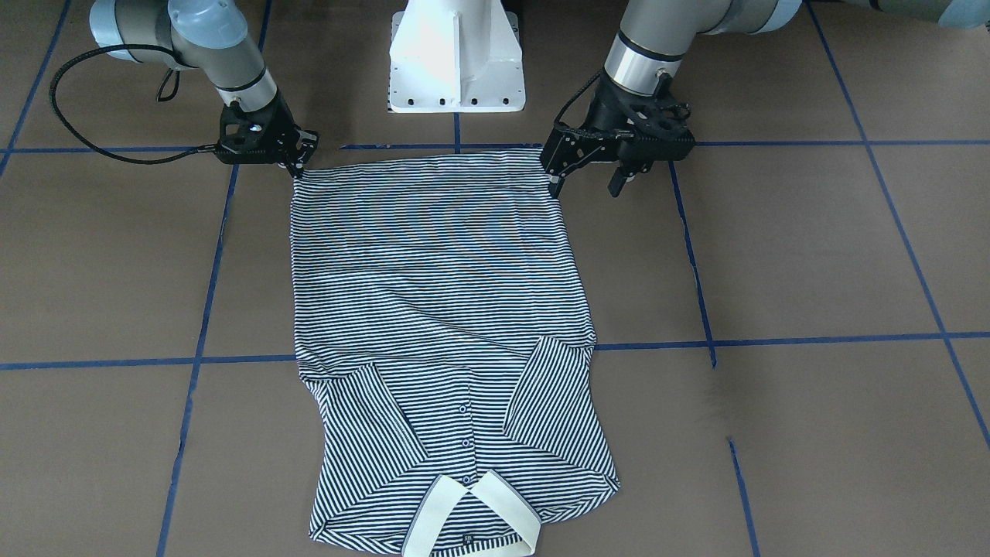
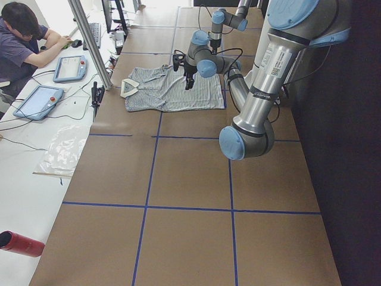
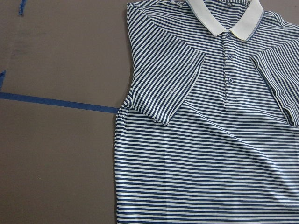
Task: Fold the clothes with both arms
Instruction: 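Move both grippers down to the shirt hem nearest the robot, then grasp the hem corners with both grippers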
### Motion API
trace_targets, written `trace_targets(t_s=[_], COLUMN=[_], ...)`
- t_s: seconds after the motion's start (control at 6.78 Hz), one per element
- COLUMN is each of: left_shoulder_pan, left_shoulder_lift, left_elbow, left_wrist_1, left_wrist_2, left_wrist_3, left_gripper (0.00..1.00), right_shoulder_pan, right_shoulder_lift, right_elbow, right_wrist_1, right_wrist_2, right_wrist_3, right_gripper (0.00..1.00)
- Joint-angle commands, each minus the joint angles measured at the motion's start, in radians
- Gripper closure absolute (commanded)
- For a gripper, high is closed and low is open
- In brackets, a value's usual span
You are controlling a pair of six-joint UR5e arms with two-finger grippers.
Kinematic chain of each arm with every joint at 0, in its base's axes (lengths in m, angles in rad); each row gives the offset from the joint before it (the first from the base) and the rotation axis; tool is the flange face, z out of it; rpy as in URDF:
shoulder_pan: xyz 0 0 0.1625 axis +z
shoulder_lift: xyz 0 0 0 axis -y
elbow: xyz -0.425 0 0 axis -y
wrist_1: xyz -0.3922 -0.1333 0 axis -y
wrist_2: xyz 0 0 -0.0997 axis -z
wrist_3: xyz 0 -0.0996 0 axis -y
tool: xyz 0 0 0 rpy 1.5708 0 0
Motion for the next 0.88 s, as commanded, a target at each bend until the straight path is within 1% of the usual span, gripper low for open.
trace_targets(t_s=[0.0,0.15,0.29,0.44,0.59,0.74], left_shoulder_pan=[0.242,0.334,0.384,0.404,0.406,0.406], left_shoulder_lift=[0.037,0.039,0.037,0.04,0.037,0.037], left_elbow=[-0.001,0.001,0.002,0.023,0.065,0.067], left_wrist_1=[0.004,0.077,0.143,0.143,0.137,0.137], left_wrist_2=[0.112,0.17,0.189,0.244,0.249,0.249], left_wrist_3=[-0.35,-0.451,-0.476,-0.482,-0.481,-0.484], left_gripper=[0.01,0.05,0.05,0.06,0.06,0.06], right_shoulder_pan=[0.031,0.032,0.031,0.032,0.032,0.037], right_shoulder_lift=[-0.003,-0.006,-0.003,0.003,0.0,0.0], right_elbow=[0.023,0.032,0.038,0.038,0.043,0.044], right_wrist_1=[0.001,0.004,0.004,0.004,0.004,0.003], right_wrist_2=[0.003,-0.008,-0.005,0.0,0.001,0.001], right_wrist_3=[-0.008,-0.015,-0.015,-0.015,-0.015,-0.015], right_gripper=[1.0,1.0,1.0,1.0,1.0,1.0])
